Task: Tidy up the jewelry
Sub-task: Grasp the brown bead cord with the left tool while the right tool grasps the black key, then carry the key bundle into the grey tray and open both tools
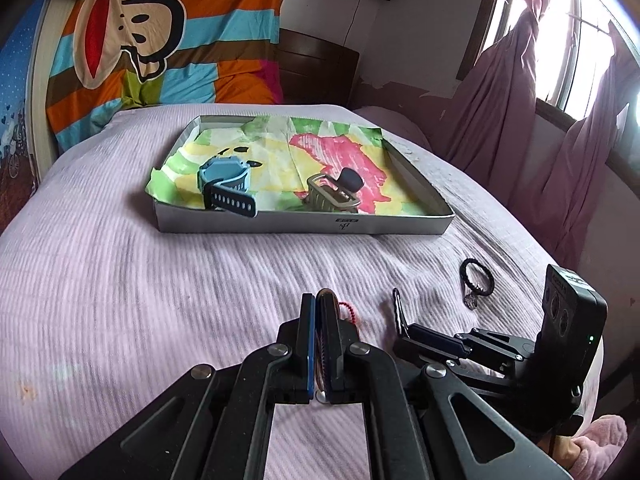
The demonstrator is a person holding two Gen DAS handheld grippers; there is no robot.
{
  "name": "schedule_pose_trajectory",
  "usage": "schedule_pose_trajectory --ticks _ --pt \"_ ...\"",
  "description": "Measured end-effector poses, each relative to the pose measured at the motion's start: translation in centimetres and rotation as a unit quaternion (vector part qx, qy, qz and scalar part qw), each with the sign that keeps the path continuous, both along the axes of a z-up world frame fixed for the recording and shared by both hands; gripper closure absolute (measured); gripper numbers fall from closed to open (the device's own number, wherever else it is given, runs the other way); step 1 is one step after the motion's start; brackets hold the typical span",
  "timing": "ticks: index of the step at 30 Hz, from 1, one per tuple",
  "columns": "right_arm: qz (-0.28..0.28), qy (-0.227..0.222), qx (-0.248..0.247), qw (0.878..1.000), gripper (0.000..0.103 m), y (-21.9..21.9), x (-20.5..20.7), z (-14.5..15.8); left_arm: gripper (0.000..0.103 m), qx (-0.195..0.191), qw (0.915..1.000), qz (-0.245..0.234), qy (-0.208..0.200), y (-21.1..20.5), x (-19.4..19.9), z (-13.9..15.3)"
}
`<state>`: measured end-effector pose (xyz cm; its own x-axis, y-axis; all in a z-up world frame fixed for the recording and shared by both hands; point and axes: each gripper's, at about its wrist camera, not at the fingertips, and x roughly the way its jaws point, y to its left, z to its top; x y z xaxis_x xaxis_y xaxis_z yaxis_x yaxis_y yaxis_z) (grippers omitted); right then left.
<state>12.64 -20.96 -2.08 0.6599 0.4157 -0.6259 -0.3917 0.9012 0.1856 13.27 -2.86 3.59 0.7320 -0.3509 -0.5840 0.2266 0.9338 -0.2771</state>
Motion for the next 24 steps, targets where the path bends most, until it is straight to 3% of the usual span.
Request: schedule_pose_trajectory --ticks 6,15,20,24 --pt "-0.006 -0.035 0.026 0.999 0.088 -0.9 0.0 1.6 0.1 -0.002 0.9996 0.001 -0.03 -0.9 1.3 2.6" --pt "-0.025 -0.074 0.031 0.996 0.088 -2.0 3.8 4.8 0.1 -0.024 0.996 0.034 -0.078 -1.4 6.0 5.8" --pt "-0.044 -0.074 0.011 0.996 0.088 -2.8 7.8 6.2 0.1 -0.034 0.9939 0.063 -0.084 -1.4 9.4 5.6" --pt "-0.049 -0.057 -0.001 0.997 0.088 -2.9 10.9 6.5 0.1 -0.042 0.9949 0.069 -0.061 -1.4 11.3 3.6"
